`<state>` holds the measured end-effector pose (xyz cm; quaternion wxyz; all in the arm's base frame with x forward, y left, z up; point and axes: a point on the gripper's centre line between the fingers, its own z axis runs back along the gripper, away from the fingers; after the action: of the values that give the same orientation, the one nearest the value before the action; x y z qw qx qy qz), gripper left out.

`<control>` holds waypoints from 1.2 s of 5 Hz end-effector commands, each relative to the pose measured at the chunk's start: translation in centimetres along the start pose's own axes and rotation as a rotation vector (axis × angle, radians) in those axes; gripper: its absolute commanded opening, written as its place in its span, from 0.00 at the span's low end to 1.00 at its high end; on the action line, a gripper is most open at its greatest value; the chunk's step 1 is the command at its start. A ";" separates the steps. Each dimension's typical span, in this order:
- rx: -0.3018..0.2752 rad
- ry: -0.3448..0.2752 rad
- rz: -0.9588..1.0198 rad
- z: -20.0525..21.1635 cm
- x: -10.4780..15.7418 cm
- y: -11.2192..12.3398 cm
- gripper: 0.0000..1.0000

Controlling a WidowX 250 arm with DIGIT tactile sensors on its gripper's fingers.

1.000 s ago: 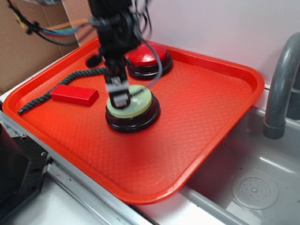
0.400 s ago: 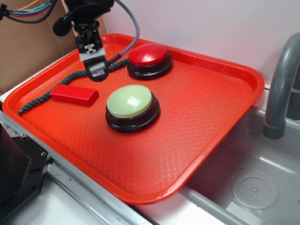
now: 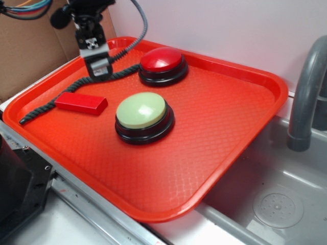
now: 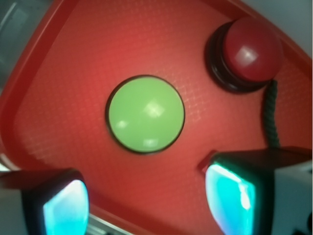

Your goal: Push the green button.

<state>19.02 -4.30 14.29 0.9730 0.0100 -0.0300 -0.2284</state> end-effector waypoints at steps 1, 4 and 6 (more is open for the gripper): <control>0.018 -0.070 0.055 3.0 0.0 -0.5 1.00; 0.017 -0.073 0.093 4.3 -0.4 -0.6 1.00; 0.029 -0.046 0.108 4.9 -0.5 -0.6 1.00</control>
<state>17.65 -3.52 17.62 0.9845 0.0174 -0.0294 -0.1721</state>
